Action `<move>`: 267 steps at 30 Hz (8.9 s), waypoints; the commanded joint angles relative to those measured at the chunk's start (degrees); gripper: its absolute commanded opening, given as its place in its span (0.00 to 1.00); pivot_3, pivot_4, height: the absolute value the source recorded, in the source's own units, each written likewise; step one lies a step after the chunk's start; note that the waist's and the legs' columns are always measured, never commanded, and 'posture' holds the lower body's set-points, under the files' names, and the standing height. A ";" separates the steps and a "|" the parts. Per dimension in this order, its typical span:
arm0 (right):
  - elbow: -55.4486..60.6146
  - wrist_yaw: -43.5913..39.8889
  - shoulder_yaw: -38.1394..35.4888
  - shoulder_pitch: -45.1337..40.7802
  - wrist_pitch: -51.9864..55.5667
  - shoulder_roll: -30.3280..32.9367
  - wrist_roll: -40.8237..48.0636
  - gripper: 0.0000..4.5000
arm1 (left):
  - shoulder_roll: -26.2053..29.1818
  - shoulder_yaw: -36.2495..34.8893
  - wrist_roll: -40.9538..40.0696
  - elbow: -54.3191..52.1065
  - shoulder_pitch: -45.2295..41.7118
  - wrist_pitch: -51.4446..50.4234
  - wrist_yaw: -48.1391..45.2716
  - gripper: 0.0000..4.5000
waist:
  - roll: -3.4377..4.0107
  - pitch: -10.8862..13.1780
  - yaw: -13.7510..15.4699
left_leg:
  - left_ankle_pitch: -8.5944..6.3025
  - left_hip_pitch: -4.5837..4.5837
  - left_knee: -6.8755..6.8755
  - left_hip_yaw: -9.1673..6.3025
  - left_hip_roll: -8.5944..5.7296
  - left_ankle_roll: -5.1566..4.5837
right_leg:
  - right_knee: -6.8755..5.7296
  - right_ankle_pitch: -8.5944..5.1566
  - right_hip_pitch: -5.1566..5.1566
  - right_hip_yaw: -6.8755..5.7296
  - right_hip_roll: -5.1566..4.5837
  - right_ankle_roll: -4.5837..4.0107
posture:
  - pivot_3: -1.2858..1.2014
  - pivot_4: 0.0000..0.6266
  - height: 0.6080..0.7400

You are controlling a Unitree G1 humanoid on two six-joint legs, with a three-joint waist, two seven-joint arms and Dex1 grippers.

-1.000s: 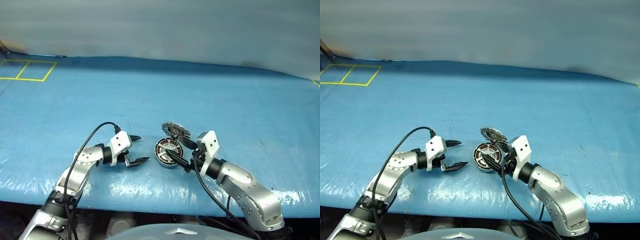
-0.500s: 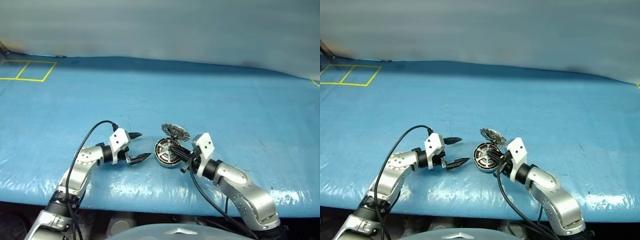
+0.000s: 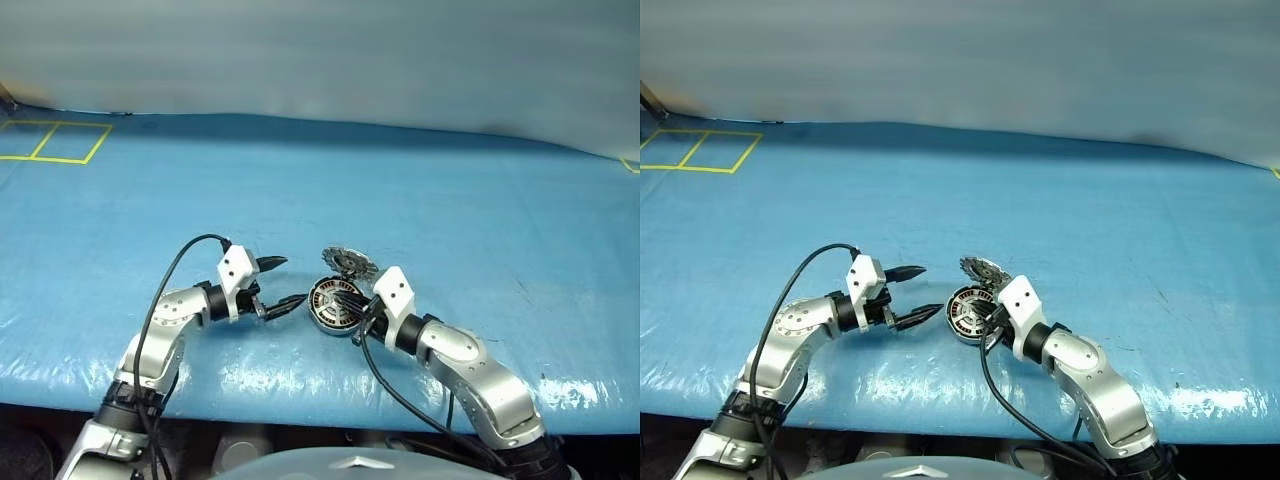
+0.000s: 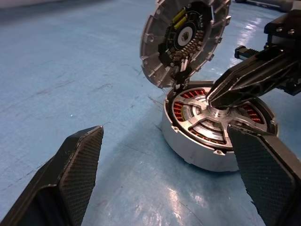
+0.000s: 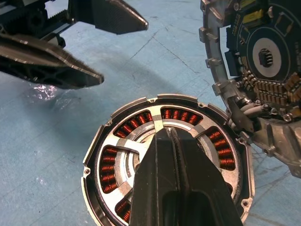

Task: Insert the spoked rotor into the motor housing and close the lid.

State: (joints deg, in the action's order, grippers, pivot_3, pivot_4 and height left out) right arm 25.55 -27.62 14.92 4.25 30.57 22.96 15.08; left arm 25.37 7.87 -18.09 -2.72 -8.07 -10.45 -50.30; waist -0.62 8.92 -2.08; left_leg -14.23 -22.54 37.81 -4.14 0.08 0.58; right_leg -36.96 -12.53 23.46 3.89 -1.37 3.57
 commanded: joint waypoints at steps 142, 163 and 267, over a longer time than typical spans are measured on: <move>-6.15 1.45 3.14 2.51 2.78 1.47 -6.41 0.68 | 1.94 5.58 6.18 -4.63 0.02 -0.25 -2.42 0.00 | -0.50 -0.37 -0.11 | -0.04 1.02 -0.19 0.17 0.42 0.04 | 0.09 -0.07 -0.62 0.00 0.00 -0.07 | 0.52 0.24 1.00; -6.82 1.82 3.33 -0.41 5.31 -2.55 -4.64 0.68 | 2.27 4.21 5.65 -3.96 1.01 0.57 -3.33 0.00 | -0.50 -0.30 -0.47 | -0.04 0.84 -0.61 0.60 0.43 0.04 | 0.09 -0.07 -0.19 0.05 -0.01 -0.10 | 0.52 0.24 1.00; 4.64 -3.87 -8.30 8.99 -2.58 0.61 9.18 0.68 | -6.82 4.47 2.02 1.28 -6.12 -0.76 -2.22 0.00 | 0.15 -0.65 1.44 | -1.26 0.67 -0.82 0.40 0.25 -0.55 | 1.82 -0.31 -1.03 -2.93 -2.12 0.47 | 0.52 0.24 1.00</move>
State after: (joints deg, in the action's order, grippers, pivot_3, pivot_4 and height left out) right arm 28.77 -30.21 7.52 12.68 27.51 23.67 22.08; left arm 18.68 13.64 -14.07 1.54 -14.03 -10.52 -52.53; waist -0.47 8.26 -0.64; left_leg -15.49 -21.89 37.03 -3.74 0.32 0.03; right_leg -35.17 -12.84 22.43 0.96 -3.49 4.04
